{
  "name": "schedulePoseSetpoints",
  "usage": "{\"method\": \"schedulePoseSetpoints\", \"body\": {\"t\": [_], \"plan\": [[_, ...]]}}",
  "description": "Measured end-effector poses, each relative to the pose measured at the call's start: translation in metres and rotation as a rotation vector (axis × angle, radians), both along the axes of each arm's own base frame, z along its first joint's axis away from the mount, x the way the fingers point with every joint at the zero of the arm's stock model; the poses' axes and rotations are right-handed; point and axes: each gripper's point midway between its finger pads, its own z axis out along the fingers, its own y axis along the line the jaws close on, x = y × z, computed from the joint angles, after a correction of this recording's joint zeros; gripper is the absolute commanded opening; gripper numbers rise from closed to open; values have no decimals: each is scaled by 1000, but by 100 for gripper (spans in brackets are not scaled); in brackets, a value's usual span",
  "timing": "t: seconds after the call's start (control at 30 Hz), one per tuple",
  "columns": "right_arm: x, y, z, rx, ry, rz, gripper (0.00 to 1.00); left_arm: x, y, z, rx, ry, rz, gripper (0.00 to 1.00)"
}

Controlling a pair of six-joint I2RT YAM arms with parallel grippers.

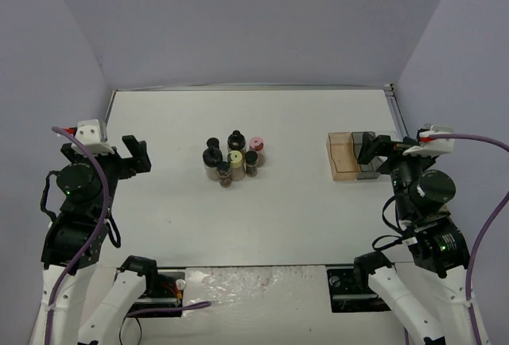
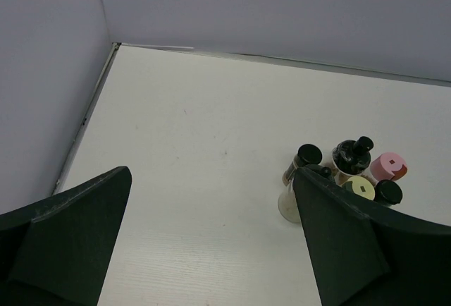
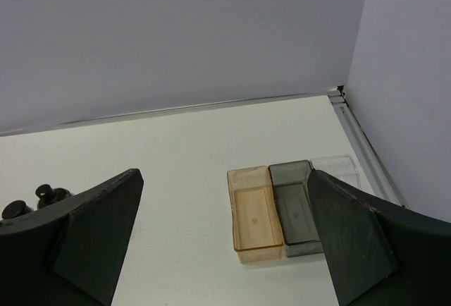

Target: Organize the condiment bottles

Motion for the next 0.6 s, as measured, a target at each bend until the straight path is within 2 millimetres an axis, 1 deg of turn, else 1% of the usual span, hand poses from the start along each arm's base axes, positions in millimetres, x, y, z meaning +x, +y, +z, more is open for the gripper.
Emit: {"method": "schedulePoseSetpoints", "body": {"t": [0.17,0.33,0.47,0.6], "plan": [[2,1,-2,8,3,0,100,4,-1,-2,1,11,-2,97],[16,9,-20,9,64,17,100,7,-2,-6,2,20,-2,97],[40,27,-46,-14,171,75,100,10,-3,-18,-1,42,-4,97],[67,51,-83,-33,315,147,100,13,-5,-33,-6,67,-6,97]]}}
